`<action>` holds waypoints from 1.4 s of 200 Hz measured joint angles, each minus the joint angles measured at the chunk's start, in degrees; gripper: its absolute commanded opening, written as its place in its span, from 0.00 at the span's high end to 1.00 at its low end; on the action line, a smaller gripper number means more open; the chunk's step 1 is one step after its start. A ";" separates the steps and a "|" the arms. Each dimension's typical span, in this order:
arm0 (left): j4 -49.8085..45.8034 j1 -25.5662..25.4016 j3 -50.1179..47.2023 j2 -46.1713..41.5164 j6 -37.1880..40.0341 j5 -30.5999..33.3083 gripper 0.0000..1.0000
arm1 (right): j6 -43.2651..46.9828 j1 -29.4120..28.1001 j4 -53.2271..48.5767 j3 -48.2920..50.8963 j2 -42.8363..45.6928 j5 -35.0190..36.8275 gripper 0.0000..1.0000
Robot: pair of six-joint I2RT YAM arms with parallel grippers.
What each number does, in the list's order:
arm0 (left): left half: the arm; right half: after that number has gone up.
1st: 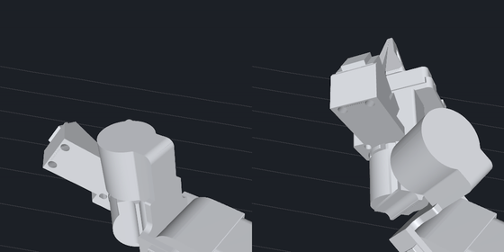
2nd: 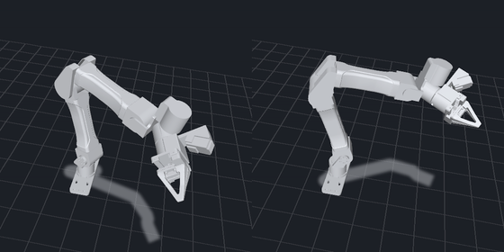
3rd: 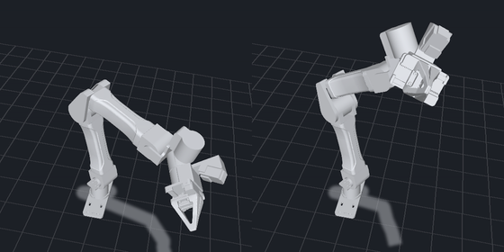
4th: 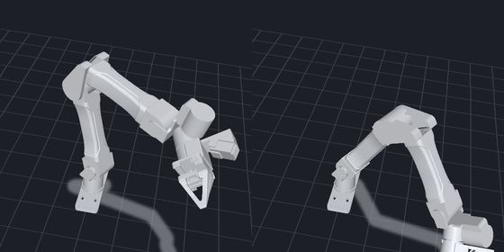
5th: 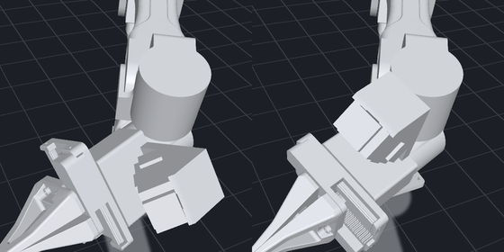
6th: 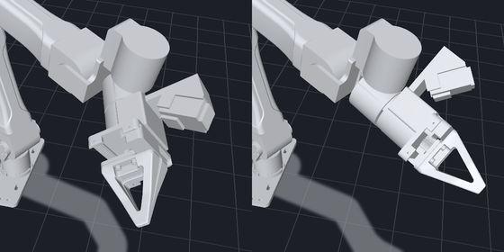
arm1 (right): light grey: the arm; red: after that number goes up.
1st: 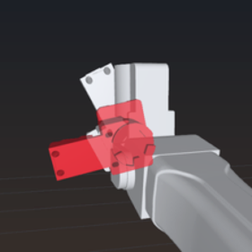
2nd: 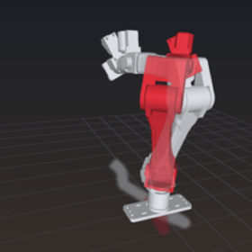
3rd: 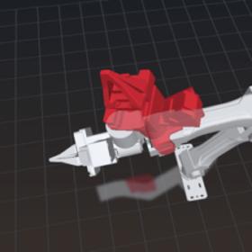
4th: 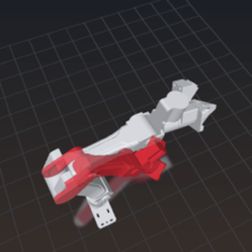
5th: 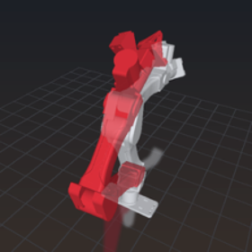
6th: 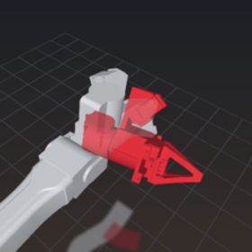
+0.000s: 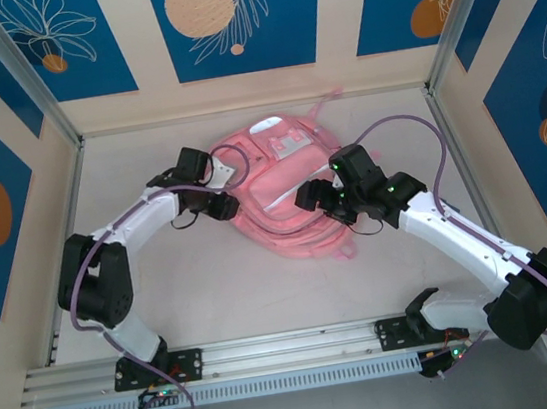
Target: Pack the student bag
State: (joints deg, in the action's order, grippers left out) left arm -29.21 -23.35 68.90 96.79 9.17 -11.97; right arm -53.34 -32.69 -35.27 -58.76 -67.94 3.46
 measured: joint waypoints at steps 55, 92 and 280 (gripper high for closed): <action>-1.73 0.00 2.12 3.23 2.62 0.04 0.67 | -0.17 0.00 0.00 0.00 0.00 0.00 0.23; -1.90 0.00 2.69 3.80 3.37 0.33 0.86 | -0.22 0.00 -0.17 0.00 0.00 0.00 0.24; -0.15 0.00 -0.76 0.13 9.46 -0.28 0.65 | -0.87 0.57 -3.15 0.72 1.73 2.14 0.24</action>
State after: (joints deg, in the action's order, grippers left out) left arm -29.36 -23.35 68.14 96.92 18.63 -12.25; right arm -54.22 -32.12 -38.41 -58.04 -66.22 5.61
